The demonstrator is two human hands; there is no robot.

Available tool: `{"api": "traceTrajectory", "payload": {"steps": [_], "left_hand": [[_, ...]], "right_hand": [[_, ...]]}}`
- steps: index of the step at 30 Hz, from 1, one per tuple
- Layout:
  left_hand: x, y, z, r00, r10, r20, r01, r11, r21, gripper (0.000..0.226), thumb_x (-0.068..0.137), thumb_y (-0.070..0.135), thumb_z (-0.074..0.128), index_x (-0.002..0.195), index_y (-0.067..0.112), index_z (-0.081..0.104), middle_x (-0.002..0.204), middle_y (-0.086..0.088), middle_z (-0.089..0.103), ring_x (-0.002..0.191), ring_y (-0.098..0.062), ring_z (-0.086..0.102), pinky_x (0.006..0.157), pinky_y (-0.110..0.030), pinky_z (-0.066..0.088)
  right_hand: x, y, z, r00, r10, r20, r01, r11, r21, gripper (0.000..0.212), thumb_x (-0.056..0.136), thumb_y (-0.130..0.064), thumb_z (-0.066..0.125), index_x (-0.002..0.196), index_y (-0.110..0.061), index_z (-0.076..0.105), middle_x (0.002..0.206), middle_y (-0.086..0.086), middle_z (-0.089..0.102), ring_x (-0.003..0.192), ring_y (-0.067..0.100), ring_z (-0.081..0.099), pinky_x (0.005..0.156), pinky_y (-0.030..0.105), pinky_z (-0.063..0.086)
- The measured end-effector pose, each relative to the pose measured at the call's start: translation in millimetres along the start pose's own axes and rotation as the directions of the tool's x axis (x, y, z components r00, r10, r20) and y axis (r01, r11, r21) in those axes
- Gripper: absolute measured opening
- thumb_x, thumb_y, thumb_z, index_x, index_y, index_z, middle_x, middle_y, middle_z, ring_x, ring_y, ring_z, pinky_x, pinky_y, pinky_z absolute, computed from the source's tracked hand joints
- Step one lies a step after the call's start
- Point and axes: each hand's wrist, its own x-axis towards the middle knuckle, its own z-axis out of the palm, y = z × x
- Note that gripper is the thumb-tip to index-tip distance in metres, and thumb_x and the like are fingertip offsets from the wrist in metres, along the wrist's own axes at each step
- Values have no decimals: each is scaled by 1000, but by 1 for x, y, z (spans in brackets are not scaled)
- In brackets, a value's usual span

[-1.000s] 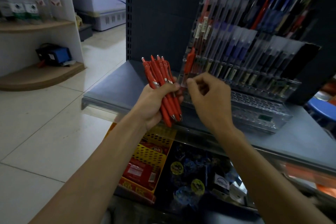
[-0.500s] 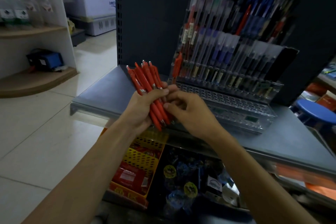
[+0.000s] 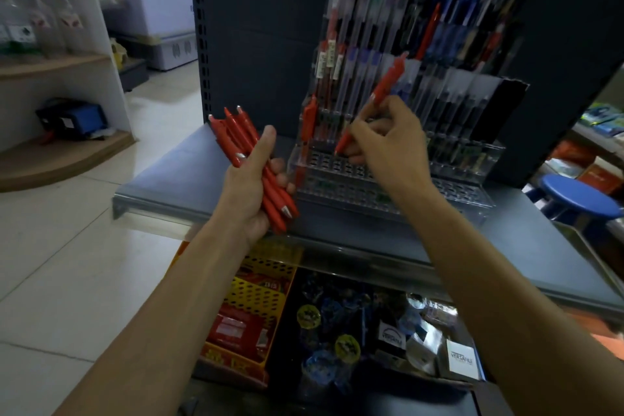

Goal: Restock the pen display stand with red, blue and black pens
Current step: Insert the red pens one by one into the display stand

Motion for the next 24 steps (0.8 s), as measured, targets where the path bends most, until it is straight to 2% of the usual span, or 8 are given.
{"api": "traceTrajectory", "payload": {"steps": [2, 4, 7, 12, 16, 19, 24], "left_hand": [[-1, -1, 2, 998, -55, 39, 55, 998, -12, 27, 78, 37, 69, 70, 21, 49, 51, 6, 47, 41, -5, 46, 41, -19, 44], [0, -2, 0, 994, -93, 58, 95, 995, -37, 24, 81, 26, 69, 68, 20, 49, 50, 5, 45, 39, -6, 43, 38, -19, 41], [2, -2, -3, 992, -102, 81, 108, 991, -78, 20, 87, 9, 52, 69, 17, 47, 50, 5, 42, 39, -6, 39, 37, -18, 39], [9, 1, -7, 984, -112, 139, 131, 982, -133, 14, 88, 7, 42, 77, 15, 45, 57, 2, 41, 45, -8, 41, 45, -20, 43], [15, 2, -14, 969, -127, 213, 155, 981, -120, 9, 90, 3, 42, 91, 9, 49, 69, -2, 49, 54, -10, 51, 58, -25, 52], [18, 3, -19, 966, -119, 228, 146, 984, -105, 11, 91, 2, 45, 94, 8, 54, 74, -3, 56, 59, -11, 57, 62, -27, 55], [12, 3, -20, 961, -83, 265, 98, 994, -45, 10, 93, 4, 48, 91, 9, 56, 73, -2, 57, 59, -9, 58, 61, -26, 55]], "right_hand": [[8, 0, 3, 999, -10, -34, 9, 1000, -28, 8, 92, -21, 60, 87, -23, 54, 79, 11, 70, 72, 23, 71, 70, 47, 60], [13, 0, 9, 998, -1, -62, -2, 999, -43, 7, 93, -24, 57, 90, -17, 57, 84, 16, 69, 76, 31, 70, 69, 50, 59], [19, 1, 17, 998, -18, -53, 13, 994, -106, 12, 94, -25, 57, 91, -13, 58, 81, 15, 68, 75, 30, 69, 70, 49, 58], [26, 8, 31, 994, -101, 46, 111, 923, -368, 20, 91, -28, 60, 73, -25, 51, 66, -6, 61, 67, 16, 63, 76, 45, 56], [24, 12, 39, 992, -78, 99, 120, 814, -568, 14, 88, -37, 62, 83, -25, 65, 83, -2, 70, 83, 23, 67, 78, 42, 56], [15, 21, 46, 993, -88, 82, 120, 787, -606, 13, 88, -36, 63, 88, -24, 68, 87, 1, 71, 86, 26, 66, 74, 38, 54], [15, 18, 49, 999, -30, 43, 51, 786, -616, 23, 88, -38, 60, 81, -19, 71, 80, 3, 71, 80, 27, 67, 69, 37, 54]]}}
